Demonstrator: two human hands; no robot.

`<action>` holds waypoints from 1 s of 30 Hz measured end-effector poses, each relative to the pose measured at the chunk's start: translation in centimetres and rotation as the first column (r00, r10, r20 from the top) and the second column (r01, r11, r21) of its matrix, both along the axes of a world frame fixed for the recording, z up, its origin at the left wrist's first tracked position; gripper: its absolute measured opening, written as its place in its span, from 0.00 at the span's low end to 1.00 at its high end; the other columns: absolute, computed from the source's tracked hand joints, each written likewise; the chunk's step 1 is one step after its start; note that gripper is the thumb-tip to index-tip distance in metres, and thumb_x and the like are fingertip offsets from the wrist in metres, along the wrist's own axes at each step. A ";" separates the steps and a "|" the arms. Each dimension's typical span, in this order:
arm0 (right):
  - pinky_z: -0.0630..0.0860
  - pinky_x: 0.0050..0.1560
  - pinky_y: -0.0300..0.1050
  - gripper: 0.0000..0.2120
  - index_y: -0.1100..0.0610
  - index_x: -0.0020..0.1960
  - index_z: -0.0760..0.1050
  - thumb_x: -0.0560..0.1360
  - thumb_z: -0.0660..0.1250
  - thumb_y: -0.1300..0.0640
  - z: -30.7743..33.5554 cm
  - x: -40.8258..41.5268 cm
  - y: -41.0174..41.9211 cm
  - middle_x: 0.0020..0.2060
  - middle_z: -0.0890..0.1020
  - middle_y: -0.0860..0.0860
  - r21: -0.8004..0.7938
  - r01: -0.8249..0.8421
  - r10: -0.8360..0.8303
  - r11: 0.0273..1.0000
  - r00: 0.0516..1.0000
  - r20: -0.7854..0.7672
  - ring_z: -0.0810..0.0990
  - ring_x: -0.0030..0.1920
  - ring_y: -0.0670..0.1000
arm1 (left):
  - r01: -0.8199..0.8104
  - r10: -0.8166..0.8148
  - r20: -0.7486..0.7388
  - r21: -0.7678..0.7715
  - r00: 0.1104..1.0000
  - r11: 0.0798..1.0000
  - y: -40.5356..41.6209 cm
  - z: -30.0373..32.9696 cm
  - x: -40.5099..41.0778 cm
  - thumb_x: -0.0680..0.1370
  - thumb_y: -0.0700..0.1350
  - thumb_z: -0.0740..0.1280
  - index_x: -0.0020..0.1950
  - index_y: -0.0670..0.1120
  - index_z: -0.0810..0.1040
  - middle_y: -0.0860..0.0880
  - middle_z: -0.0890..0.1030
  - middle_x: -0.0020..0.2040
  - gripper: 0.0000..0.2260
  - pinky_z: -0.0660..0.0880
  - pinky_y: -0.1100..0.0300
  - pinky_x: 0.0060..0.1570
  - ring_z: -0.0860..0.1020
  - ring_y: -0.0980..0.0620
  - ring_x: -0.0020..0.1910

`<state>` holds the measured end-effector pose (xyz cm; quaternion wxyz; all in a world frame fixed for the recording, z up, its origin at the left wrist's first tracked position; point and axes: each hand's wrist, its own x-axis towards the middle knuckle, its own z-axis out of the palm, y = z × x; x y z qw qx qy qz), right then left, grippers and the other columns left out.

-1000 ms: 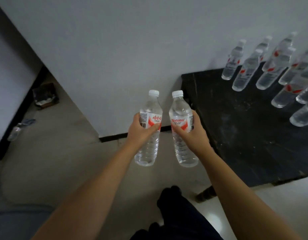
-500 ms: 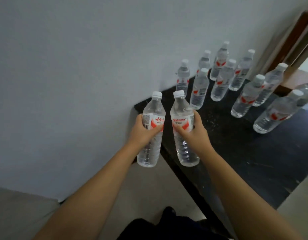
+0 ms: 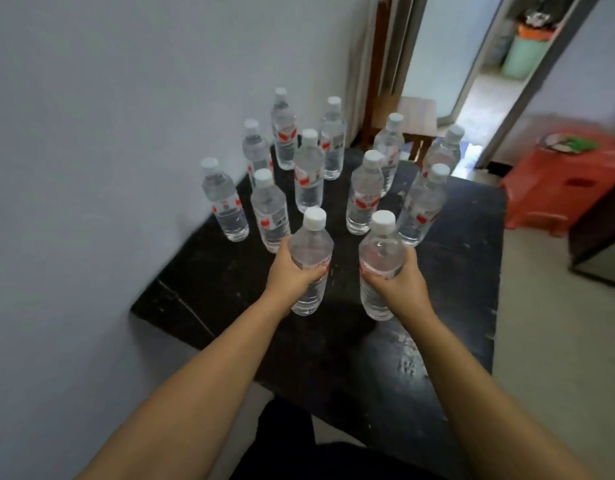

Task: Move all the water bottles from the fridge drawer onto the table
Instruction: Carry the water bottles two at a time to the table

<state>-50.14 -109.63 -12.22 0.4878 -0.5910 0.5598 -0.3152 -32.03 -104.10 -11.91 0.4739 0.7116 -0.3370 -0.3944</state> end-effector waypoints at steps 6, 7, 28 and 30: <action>0.74 0.62 0.55 0.32 0.49 0.65 0.64 0.67 0.77 0.55 -1.5 -0.2 -3.6 0.57 0.78 0.49 0.035 0.231 -0.231 0.972 0.973 0.002 0.78 0.57 0.52 | 0.112 -0.113 -0.063 -0.015 0.992 0.994 -6.8 -1.0 1.1 0.68 0.36 0.75 0.65 0.50 0.65 0.59 0.74 0.48 0.30 0.68 0.62 0.53 0.74 0.58 0.50; 0.74 0.62 0.54 0.33 0.49 0.65 0.64 0.67 0.77 0.55 -1.8 0.0 -3.9 0.57 0.78 0.49 0.040 0.256 -0.256 0.966 0.967 0.004 0.78 0.57 0.52 | 0.133 -0.133 -0.065 -0.012 0.989 0.991 -7.6 -1.2 1.3 0.68 0.36 0.75 0.66 0.49 0.65 0.58 0.75 0.49 0.31 0.69 0.62 0.54 0.75 0.57 0.51; 0.72 0.64 0.49 0.38 0.52 0.71 0.58 0.68 0.76 0.57 -5.5 1.2 -2.7 0.65 0.72 0.51 0.018 0.349 -0.348 0.937 0.937 -0.024 0.73 0.64 0.51 | 0.325 -0.327 0.036 0.056 0.944 0.944 -7.8 -4.0 2.0 0.69 0.38 0.74 0.71 0.45 0.59 0.51 0.69 0.64 0.36 0.65 0.66 0.58 0.68 0.58 0.62; 0.71 0.66 0.52 0.39 0.53 0.72 0.58 0.67 0.76 0.57 -5.7 0.8 -2.4 0.67 0.71 0.54 0.038 0.330 -0.328 0.943 0.943 -0.058 0.72 0.66 0.53 | 0.316 -0.322 0.064 0.095 0.945 0.944 -6.9 -3.9 2.3 0.70 0.41 0.74 0.74 0.46 0.56 0.49 0.68 0.66 0.37 0.65 0.63 0.60 0.68 0.55 0.64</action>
